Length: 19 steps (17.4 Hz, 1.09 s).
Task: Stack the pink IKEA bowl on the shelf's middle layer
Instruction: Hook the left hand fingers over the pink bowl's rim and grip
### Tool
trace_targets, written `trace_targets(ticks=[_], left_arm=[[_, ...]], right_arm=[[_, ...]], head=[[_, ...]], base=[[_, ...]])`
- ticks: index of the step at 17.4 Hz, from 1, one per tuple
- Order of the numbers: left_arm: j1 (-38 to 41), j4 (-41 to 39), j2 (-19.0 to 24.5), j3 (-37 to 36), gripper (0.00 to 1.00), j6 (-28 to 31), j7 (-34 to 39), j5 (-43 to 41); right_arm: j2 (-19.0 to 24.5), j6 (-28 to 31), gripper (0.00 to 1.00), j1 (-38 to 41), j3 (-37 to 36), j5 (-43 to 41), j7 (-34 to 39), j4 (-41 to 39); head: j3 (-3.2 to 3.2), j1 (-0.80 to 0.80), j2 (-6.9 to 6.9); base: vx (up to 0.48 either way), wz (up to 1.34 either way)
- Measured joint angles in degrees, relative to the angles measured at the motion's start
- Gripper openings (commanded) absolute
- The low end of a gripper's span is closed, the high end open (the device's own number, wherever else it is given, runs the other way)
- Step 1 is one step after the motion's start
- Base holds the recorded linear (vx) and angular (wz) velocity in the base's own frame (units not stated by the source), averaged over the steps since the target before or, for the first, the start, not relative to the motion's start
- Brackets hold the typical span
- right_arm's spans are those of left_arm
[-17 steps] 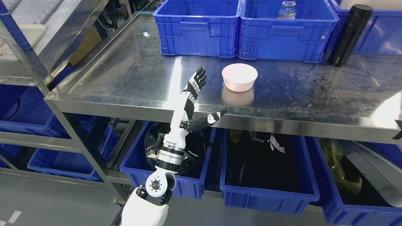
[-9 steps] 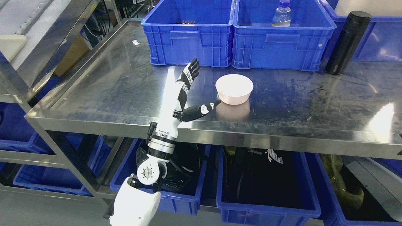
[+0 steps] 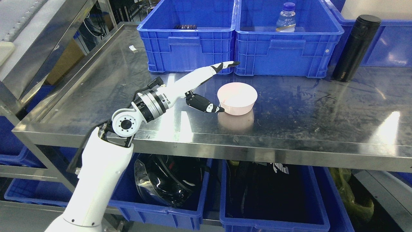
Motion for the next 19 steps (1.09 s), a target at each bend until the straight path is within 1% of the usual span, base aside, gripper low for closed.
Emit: trace_targets(ticks=[2, 4, 6, 7, 10, 12, 15, 19], left_arm=[[-2.0, 0.0, 2.0, -0.5, 0.97, 0.0, -5.8, -1.6], [-3.7, 0.0, 3.1, -0.9, 0.94, 0.1, -12.1, -2.9], [-6.5, 0.0, 3.7, -1.5, 0.94, 0.7, -15.4, -4.6], [-8.8, 0.1, 3.8, -2.6, 0.94, 2.4, -17.3, -6.3], [-14.5, 0.2, 2.9, -6.7, 0.95, 8.2, -19.8, -9.5], [-18.1, 0.6, 1.9, -10.7, 0.98, 11.2, -21.4, -13.4], [-20.4, 2.2, 0.0, -15.4, 0.99, 12.5, -24.3, -18.8], [-21.3, 5.3, -3.3, -19.4, 0.97, 12.7, -24.5, -24.0]], right_arm=[[0.0, 0.0, 1.0, 0.0, 0.0, 0.0, 0.0, 0.0], [0.0, 0.0, 1.0, 0.0, 0.0, 0.0, 0.0, 0.0], [0.0, 0.0, 1.0, 0.0, 0.0, 0.0, 0.0, 0.0], [0.0, 0.0, 1.0, 0.0, 0.0, 0.0, 0.0, 0.0], [0.0, 0.0, 1.0, 0.0, 0.0, 0.0, 0.0, 0.0], [0.0, 0.0, 1.0, 0.0, 0.0, 0.0, 0.0, 0.0], [0.0, 0.0, 1.0, 0.0, 0.0, 0.0, 0.3, 0.0], [0.0, 0.0, 1.0, 0.0, 0.0, 0.0, 0.3, 0.0]], head=[[0.0, 0.0, 0.0], [0.0, 0.0, 0.0], [0.0, 0.0, 0.0], [0.0, 0.0, 0.0], [0.0, 0.0, 0.0], [0.0, 0.0, 0.0], [0.0, 0.0, 0.0], [0.0, 0.0, 0.0]], base=[[0.028, -0.01], [0.028, 0.0], [0.01, -0.02], [0.0, 0.0], [-0.001, 0.02], [0.002, -0.01], [0.004, 0.01], [0.003, 0.02]])
